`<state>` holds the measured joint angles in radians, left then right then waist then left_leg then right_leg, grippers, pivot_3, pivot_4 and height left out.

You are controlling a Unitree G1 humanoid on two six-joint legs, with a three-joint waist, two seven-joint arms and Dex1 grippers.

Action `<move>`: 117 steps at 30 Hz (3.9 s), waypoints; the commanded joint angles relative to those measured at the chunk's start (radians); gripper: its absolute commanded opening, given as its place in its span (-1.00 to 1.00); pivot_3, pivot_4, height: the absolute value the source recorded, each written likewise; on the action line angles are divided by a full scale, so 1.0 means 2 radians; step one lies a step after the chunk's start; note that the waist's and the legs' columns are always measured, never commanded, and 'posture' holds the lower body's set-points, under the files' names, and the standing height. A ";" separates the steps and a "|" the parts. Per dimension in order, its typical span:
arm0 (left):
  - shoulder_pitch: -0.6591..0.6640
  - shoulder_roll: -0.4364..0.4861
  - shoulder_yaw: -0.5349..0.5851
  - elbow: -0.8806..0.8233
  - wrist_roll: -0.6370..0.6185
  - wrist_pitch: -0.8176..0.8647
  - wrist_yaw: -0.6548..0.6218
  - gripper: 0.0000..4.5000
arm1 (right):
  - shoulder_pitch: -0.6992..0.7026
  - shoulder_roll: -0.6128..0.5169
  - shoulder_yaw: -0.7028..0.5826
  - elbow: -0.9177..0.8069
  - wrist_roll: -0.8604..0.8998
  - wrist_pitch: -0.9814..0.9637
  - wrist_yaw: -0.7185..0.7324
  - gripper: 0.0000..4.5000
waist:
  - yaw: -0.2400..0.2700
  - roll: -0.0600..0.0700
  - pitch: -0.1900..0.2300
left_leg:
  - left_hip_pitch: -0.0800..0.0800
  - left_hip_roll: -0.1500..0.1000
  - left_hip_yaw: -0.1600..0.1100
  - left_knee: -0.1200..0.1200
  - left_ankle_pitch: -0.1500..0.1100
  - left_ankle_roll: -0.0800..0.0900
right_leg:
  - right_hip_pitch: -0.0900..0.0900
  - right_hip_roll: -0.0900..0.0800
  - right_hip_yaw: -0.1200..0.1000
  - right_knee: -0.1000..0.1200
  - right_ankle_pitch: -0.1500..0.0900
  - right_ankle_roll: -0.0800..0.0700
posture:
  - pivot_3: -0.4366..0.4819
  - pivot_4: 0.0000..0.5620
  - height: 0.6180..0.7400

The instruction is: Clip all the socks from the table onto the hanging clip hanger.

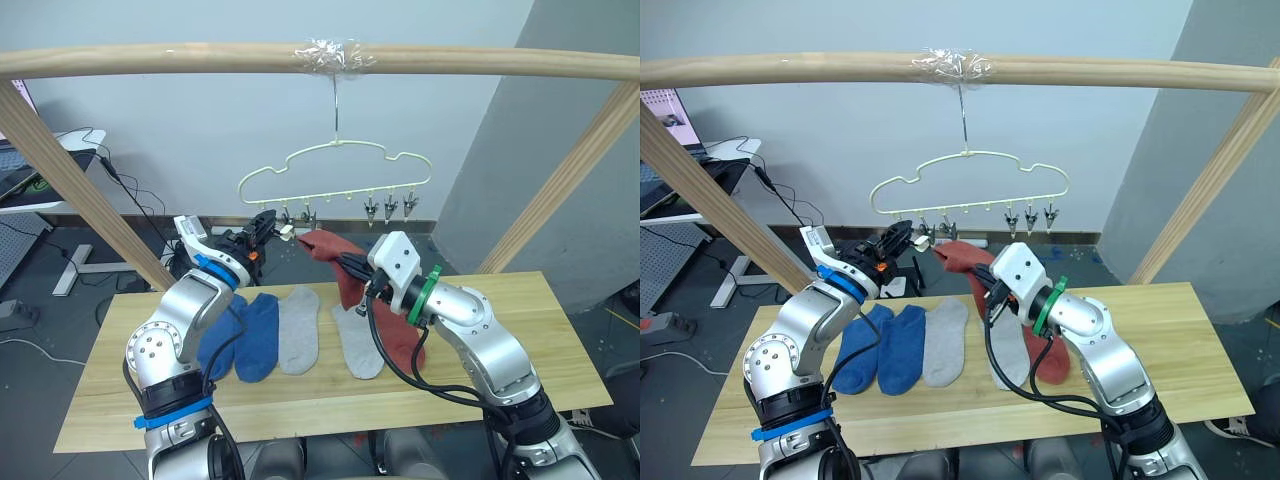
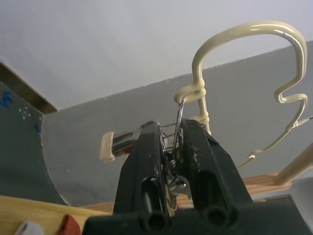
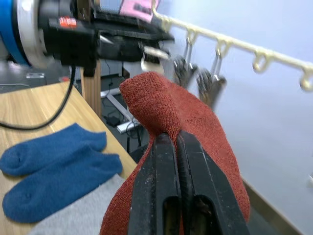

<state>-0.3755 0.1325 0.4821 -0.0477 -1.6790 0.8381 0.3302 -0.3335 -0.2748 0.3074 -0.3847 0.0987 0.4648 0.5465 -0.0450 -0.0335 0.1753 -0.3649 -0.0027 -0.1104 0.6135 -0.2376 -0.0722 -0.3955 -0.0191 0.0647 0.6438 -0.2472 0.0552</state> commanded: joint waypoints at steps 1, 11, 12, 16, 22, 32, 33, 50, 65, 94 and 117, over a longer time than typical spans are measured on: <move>0.010 0.012 -0.002 0.009 -0.020 -0.007 0.018 -0.89 | -0.008 -0.004 -0.002 -0.021 0.003 -0.014 0.007 -0.99 | 0.000 0.000 0.000 | 0.000 0.000 0.000 0.000 0.000 0.000 | 0.000 0.000 0.000 0.000 0.000 0.000 | -0.04 -0.43 1.00; 0.007 0.023 -0.021 0.012 -0.038 -0.018 0.019 -0.89 | -0.012 0.003 0.009 -0.024 0.000 -0.017 0.009 -0.99 | 0.000 0.000 0.000 | 0.000 0.000 0.000 0.000 0.000 0.000 | 0.000 0.000 0.000 0.000 0.000 0.000 | -0.06 -0.43 1.00; 0.007 0.024 -0.023 0.012 -0.038 -0.018 0.018 -0.89 | -0.013 0.004 0.010 -0.023 0.000 -0.017 0.008 -0.99 | 0.000 0.000 0.000 | 0.000 0.000 0.000 0.000 0.000 0.000 | 0.000 0.000 0.000 0.000 0.000 0.000 | -0.06 -0.43 1.00; 0.009 0.029 -0.026 0.012 -0.040 -0.021 0.016 -0.89 | -0.021 0.010 0.013 -0.019 -0.001 -0.019 0.006 -0.99 | 0.000 0.000 0.000 | 0.000 0.000 0.000 -0.001 0.000 0.000 | -0.001 0.000 0.000 0.000 0.000 0.000 | -0.06 -0.44 1.00; 0.013 0.030 -0.033 0.005 -0.046 -0.023 0.013 -0.89 | -0.033 0.020 0.021 -0.001 -0.005 -0.025 0.005 -0.99 | 0.000 0.000 0.000 | 0.000 0.000 0.000 -0.001 0.000 0.000 | -0.001 0.000 0.000 0.000 0.000 0.000 | -0.05 -0.44 1.00; 0.023 0.057 -0.050 -0.024 -0.006 -0.020 -0.031 -0.89 | -0.038 0.023 0.032 0.030 -0.018 -0.054 0.012 -0.99 | 0.000 0.000 0.000 | -0.003 0.000 0.000 -0.001 0.000 0.000 | -0.004 0.000 0.000 0.000 0.000 0.000 | -0.01 -0.44 1.00; 0.025 0.063 -0.055 -0.030 0.015 -0.024 -0.043 -0.89 | -0.037 0.023 0.032 0.031 -0.018 -0.056 0.012 -0.99 | 0.000 0.000 0.000 | -0.004 0.000 0.000 -0.001 0.000 0.000 | -0.005 0.000 0.000 0.000 0.000 0.000 | 0.00 -0.45 1.00; 0.091 0.172 -0.048 -0.108 0.071 -0.005 -0.112 0.98 | -0.029 0.063 0.028 0.063 0.019 -0.032 0.016 -1.00 | 0.007 0.000 0.000 | -0.008 0.000 -0.001 -0.001 0.000 -0.001 | -0.008 0.000 -0.001 0.000 0.000 -0.001 | 0.06 -0.50 1.00; 0.144 0.249 -0.118 -0.204 0.329 -0.065 -0.280 1.00 | -0.039 0.120 -0.011 0.113 0.138 0.112 0.036 0.17 | 0.009 0.002 0.001 | -0.009 0.000 -0.001 -0.001 0.000 -0.001 | -0.010 0.000 -0.001 0.000 -0.001 -0.002 | 0.09 -0.50 1.00; 0.071 0.077 -0.261 -0.091 0.668 -0.273 -0.301 -0.38 | 0.015 -0.056 -0.135 -0.050 0.153 0.068 0.033 1.00 | 0.006 0.002 0.002 | -0.009 0.000 0.000 0.000 0.000 0.000 | -0.009 0.000 0.000 0.001 0.000 -0.001 | -0.10 -0.39 1.00; -0.029 0.002 -0.231 0.091 0.743 -0.408 -0.278 -0.38 | -0.026 -0.051 -0.158 -0.083 0.232 0.092 0.009 1.00 | 0.003 0.002 0.002 | -0.008 0.000 0.000 0.000 0.000 0.000 | -0.008 0.000 -0.001 0.001 0.000 0.000 | -0.22 -0.39 1.00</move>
<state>-0.4076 0.1458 0.0087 0.1383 -0.1971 0.0527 -0.2268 -0.3738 -0.3769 0.0199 -0.5081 0.5338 0.6496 0.5759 -0.0380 -0.0294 0.1799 -0.3818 -0.0033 -0.1110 0.6141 -0.2372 -0.0725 -0.4119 -0.0198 0.0632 0.6457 -0.2472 0.0544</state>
